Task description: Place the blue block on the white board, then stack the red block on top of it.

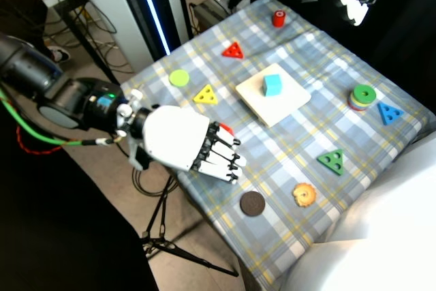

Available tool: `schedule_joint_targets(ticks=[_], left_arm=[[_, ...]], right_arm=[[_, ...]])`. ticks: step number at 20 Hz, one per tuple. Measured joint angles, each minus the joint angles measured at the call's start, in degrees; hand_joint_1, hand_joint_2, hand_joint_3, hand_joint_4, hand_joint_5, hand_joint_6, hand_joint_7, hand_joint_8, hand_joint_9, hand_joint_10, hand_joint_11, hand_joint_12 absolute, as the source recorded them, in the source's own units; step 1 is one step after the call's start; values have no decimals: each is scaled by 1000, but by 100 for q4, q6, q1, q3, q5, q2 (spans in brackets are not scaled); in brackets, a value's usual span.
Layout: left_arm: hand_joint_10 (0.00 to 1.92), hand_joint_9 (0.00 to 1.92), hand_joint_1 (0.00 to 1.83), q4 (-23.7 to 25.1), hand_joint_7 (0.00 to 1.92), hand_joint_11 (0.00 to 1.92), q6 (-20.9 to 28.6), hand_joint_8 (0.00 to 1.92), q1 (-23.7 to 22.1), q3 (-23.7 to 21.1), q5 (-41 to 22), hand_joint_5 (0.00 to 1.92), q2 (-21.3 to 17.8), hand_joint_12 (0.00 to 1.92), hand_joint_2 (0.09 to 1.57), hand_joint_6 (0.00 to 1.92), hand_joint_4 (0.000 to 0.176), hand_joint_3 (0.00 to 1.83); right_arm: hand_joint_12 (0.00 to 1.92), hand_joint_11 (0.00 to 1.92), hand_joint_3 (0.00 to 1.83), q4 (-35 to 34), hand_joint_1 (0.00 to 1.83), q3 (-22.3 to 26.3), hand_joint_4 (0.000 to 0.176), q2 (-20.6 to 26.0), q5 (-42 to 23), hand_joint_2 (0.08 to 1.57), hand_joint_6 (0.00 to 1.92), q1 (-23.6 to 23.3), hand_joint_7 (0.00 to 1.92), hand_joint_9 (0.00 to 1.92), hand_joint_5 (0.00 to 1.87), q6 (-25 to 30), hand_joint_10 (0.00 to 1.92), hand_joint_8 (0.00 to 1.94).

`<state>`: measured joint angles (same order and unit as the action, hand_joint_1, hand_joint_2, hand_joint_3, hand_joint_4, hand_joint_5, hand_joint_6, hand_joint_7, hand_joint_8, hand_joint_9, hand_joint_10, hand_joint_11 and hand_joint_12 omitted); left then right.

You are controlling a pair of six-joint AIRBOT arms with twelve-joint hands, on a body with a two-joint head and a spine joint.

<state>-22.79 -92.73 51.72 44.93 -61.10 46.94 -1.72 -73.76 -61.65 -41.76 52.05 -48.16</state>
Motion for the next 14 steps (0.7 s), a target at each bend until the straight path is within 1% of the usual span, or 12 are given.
schedule_joint_targets(ticks=[1, 3, 4, 6, 7, 8, 9, 11, 12, 13, 14], left_arm=[[1, 269, 697, 4, 307, 0, 0, 0, 0, 0, -2, 292, 0, 806, 841, 1, 149, 4], [3, 274, 695, -9, 309, 0, -2, 1, 0, 0, -2, 294, 0, 809, 839, 2, 142, 3], [3, 277, 707, -15, 321, 0, 0, 3, 0, 0, -4, 307, 0, 825, 835, 3, 145, 1], [2, 264, 701, -2, 314, 0, -2, 0, 0, 0, -9, 302, 0, 800, 842, 0, 150, 2], [3, 271, 690, -9, 317, 0, 0, 1, 0, 0, -9, 302, 4, 828, 844, 0, 149, 2], [3, 271, 690, -11, 317, 0, 0, 1, 0, 0, -9, 302, 4, 828, 844, 0, 149, 2], [4, 278, 681, -20, 319, 0, 0, 1, 0, 0, -7, 301, 7, 845, 845, 0, 154, 2], [4, 281, 685, -15, 325, 0, 0, 2, 0, 0, -11, 308, 7, 853, 844, 2, 151, 1], [2, 278, 689, -20, 323, 0, 0, 1, 0, 0, -9, 312, 11, 814, 844, 2, 138, 1], [3, 281, 696, -20, 327, 0, 0, 2, 0, 0, -9, 314, 11, 807, 842, 2, 137, 0], [1, 277, 690, -20, 322, 0, 0, 0, 0, 0, -9, 313, 11, 792, 843, 1, 131, 0]], right_arm=[[1135, 144, 0, 31, 907, 11, 4, 0, 2, 969, 17, 0, 598, 622, 794, 0, 2, 0], [1123, 123, 0, 48, 915, 11, 0, 0, 2, 971, 2, -2, 594, 605, 773, 0, 0, 0], [1115, 117, 0, 76, 912, 11, 0, 0, 24, 970, 2, -39, 595, 601, 774, 0, 0, 0], [1110, 125, 1, 131, 913, 11, 0, 0, 4, 974, 6, -79, 618, 614, 787, 0, 5, 9], [1015, 141, 0, 136, 914, 11, 0, 0, -17, 986, 4, -83, 627, 602, 822, 0, 0, 2], [1015, 141, 0, 136, 914, 11, 0, 0, -15, 986, 4, -96, 627, 602, 822, 0, 0, 2], [979, 144, 0, 144, 921, 11, 0, 0, 17, 990, 9, -122, 645, 605, 867, 0, 1, 3], [976, 168, 4, 149, 932, 11, 0, -2, -9, 1004, 35, -149, 673, 626, 947, 0, 9, 11], [982, 180, 3, 151, 1023, 11, 97, -4, -15, 1071, 724, -149, 710, 649, 1009, 0, 5, 11], [1000, 175, 2, 151, 1068, 11, 34, -4, -7, 1099, 914, -149, 746, 664, 996, 0, 6, 13], [1004, 172, 1, 149, 1090, 11, 0, -4, 4, 1105, 955, -149, 783, 677, 996, 7, 9, 20]])
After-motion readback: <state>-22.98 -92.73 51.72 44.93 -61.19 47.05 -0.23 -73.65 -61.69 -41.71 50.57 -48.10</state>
